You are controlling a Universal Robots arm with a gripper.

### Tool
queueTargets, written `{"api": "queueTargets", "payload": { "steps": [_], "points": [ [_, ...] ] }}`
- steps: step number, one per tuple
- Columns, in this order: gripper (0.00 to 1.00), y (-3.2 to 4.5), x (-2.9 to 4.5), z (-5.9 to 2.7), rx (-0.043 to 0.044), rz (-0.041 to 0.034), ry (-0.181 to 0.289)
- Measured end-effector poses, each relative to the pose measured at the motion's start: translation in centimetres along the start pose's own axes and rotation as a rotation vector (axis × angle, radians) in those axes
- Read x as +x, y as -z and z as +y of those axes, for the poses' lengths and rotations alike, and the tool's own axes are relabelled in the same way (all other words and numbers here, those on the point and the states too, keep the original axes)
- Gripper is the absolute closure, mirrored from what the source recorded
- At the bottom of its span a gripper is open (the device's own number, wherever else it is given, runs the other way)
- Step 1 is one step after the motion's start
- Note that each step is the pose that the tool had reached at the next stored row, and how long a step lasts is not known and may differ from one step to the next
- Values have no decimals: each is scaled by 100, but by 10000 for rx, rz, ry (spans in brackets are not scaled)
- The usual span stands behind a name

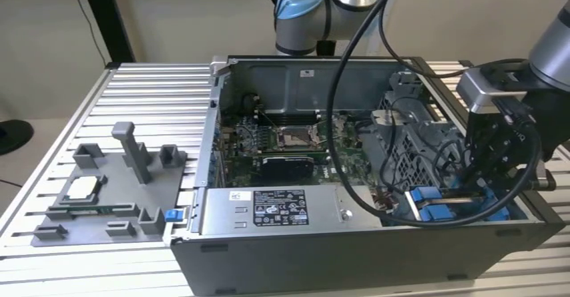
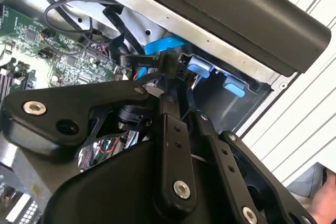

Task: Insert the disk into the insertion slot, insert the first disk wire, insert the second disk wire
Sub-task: 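Insert the first disk wire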

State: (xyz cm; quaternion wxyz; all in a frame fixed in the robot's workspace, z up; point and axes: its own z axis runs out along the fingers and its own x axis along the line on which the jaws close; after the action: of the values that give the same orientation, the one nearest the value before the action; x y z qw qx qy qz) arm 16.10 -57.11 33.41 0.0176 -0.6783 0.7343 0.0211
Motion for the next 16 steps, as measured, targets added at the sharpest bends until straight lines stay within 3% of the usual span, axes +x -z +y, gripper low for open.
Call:
{"api": "queueTargets", "payload": {
  "steps": [15, 16],
  "points": [
    [100, -24, 1, -1, 0, -17, -11],
    [0, -29, 1, -2, -1, -27, -11]
  ]
}}
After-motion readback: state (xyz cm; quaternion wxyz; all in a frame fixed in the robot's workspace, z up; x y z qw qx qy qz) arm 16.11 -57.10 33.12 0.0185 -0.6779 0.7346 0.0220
